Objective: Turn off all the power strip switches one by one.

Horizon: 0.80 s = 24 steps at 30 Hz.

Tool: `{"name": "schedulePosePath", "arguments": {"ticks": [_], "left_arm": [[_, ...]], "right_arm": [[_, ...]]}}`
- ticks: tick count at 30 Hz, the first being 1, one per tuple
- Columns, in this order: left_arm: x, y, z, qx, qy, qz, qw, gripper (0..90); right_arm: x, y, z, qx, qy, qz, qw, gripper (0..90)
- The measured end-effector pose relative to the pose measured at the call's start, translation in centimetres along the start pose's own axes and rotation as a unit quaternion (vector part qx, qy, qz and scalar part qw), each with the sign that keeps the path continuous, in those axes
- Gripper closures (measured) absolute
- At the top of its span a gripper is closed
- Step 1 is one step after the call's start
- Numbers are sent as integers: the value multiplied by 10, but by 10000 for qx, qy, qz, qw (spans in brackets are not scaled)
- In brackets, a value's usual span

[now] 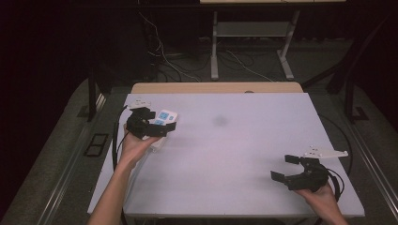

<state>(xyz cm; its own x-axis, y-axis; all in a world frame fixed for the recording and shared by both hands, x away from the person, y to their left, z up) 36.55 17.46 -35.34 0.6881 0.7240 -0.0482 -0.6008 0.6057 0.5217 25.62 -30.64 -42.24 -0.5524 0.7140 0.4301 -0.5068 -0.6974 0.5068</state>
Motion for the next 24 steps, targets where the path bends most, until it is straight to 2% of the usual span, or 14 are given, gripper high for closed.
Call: {"name": "schedulePosePath", "arguments": {"ticks": [5,11,17,20,24], "left_arm": [[-16,8,-11,-41,-105,-89,9999,0],[-33,16,-30,-172,-117,-209,9996,0],[-51,17,-46,-182,-299,-374,9987,0],[-59,18,-55,-113,-393,-440,9982,0],[-65,24,-66,-133,-349,-474,9982,0]], "right_arm": [[0,1,0,-42,-13,-5,10000,5],[-1,2,0,-91,-44,5,9999,5],[0,3,0,-97,-37,20,9999,5],[0,3,0,-115,-37,32,9999,5],[0,3,0,-130,-45,71,9999,5]]}}
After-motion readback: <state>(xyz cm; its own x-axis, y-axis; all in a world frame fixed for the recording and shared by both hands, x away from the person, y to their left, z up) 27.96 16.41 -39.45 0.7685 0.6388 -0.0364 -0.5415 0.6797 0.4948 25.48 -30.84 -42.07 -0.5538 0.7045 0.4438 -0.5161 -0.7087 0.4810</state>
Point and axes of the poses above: each handheld gripper's, and its own axes: y roughly backward along the jaws, z roughly out of its top, x roughly to its left, the point moved 1 cm from there along -y, roughly forward along the jaws, and after that the axes turned 9 degrees about -y, right-handed, at the moved point
